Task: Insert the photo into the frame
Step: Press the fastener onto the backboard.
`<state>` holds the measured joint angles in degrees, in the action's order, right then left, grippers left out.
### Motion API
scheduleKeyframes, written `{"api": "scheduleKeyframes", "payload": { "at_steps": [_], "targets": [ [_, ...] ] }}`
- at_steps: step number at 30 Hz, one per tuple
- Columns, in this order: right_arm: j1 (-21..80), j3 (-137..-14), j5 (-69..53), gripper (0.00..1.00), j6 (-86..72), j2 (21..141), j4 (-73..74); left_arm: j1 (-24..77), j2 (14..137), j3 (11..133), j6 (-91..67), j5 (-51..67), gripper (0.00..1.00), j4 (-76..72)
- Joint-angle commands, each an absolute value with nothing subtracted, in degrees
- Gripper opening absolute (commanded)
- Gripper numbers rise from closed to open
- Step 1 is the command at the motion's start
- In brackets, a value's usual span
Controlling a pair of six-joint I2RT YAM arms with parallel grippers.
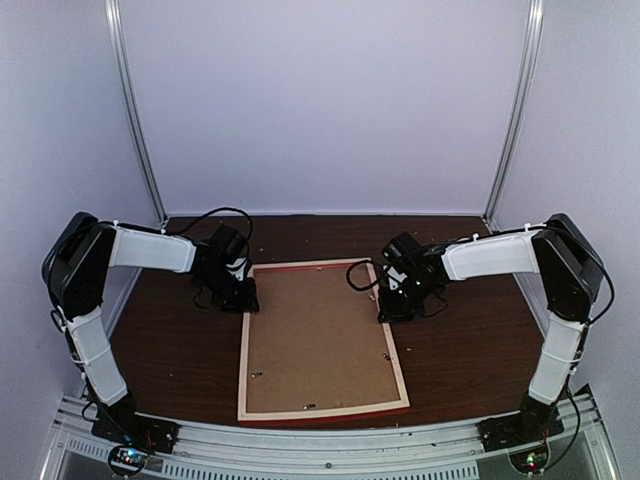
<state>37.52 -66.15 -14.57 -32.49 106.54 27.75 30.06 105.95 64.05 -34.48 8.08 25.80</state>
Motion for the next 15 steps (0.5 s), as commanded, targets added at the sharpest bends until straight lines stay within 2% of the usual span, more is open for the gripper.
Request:
{"api": "scheduleKeyframes", "payload": {
  "at_steps": [1, 5, 15],
  "targets": [
    [37.6, -65.6, -14.9, 0.16, -31.1, 110.5, 26.5, 30.4, 105.5, 63.7, -34.5, 10.3, 0.44, 27.6],
    [37.6, -65.7, -15.2, 0.16, -31.1, 110.7, 26.3, 30.4, 105.8, 63.7, -34.5, 9.5, 0.44, 28.1],
    [37.7, -64.2, -16.1, 0.16, -32.2, 110.7, 24.2, 30.4, 107.4, 63.6, -36.2, 6.8, 0.34, 27.1]
  ]
}}
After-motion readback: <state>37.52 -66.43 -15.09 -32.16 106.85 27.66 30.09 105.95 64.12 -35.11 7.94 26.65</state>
